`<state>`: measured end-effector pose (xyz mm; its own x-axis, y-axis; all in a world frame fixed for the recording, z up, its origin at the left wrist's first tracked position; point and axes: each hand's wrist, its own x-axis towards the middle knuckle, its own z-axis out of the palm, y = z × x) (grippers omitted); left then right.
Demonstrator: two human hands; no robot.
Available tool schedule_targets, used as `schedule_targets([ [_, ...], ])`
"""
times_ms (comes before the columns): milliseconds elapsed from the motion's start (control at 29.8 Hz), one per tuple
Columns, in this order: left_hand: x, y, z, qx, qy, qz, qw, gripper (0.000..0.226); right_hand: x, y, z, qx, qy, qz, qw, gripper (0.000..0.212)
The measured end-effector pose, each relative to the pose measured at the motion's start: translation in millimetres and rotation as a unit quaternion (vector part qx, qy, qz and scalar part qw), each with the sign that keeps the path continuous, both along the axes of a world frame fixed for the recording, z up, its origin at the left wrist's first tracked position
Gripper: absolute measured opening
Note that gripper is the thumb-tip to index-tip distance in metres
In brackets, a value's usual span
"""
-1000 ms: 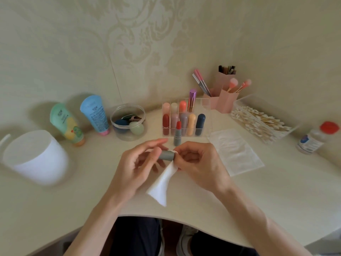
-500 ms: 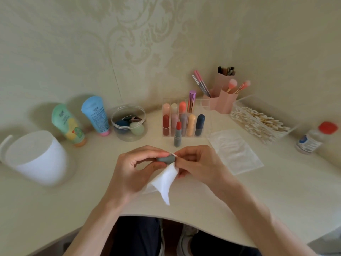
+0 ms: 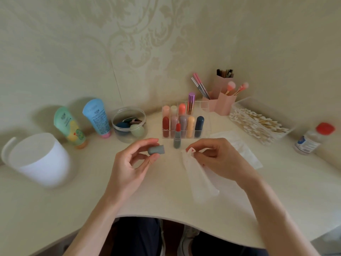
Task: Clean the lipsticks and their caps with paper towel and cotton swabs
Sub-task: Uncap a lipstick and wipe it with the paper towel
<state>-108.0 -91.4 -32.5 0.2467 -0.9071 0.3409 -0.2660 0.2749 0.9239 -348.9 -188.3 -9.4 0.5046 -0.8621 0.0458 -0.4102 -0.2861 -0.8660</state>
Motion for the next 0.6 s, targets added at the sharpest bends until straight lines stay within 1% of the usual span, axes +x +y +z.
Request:
schedule_targets([
  [101, 2.1, -0.4, -2.4, -0.001, -0.019, 0.000, 1.000, 0.025, -4.3, -4.1, -0.5, 0.009, -0.007, -0.036, 0.999, 0.021],
  [168, 3.1, -0.4, -3.1, 0.001, -0.016, 0.004, 1.000, 0.024, -6.9, -6.2, 2.6, -0.005, -0.030, -0.083, 0.996, 0.017],
  [235, 3.6, -0.7, -3.6, 0.004, -0.014, 0.009, 1.000, 0.024, -9.9, -7.9, 5.7, -0.030, -0.037, -0.106, 0.993, 0.013],
  [302, 3.9, -1.4, -4.2, 0.006, -0.015, 0.012, 1.000, 0.024, -13.5, -9.6, 5.7, -0.031, -0.009, -0.095, 0.995, 0.013],
  [369, 4.3, -2.0, -5.0, 0.006, -0.015, 0.012, 1.000, 0.024, -17.5, -12.2, 1.5, -0.010, 0.049, -0.089, 0.995, 0.023],
  [436, 4.1, -2.2, -5.8, 0.008, -0.013, 0.012, 1.000, 0.024, -17.7, -13.4, -3.1, -0.006, 0.071, -0.081, 0.994, 0.026],
  [469, 3.5, -2.3, -5.8, 0.010, -0.012, 0.012, 1.000, 0.025, -15.5, -13.0, -4.8, -0.012, 0.060, -0.077, 0.995, 0.028],
  [570, 1.4, -2.5, -5.1, 0.016, -0.006, 0.000, 1.000, 0.027, -1.1, -6.3, -6.4, -0.009, -0.012, -0.038, 0.999, 0.034],
  [603, 1.1, -2.5, -5.5, 0.016, -0.010, -0.009, 1.000, 0.029, 3.6, -3.6, -7.2, -0.011, -0.021, -0.027, 0.999, 0.035],
])
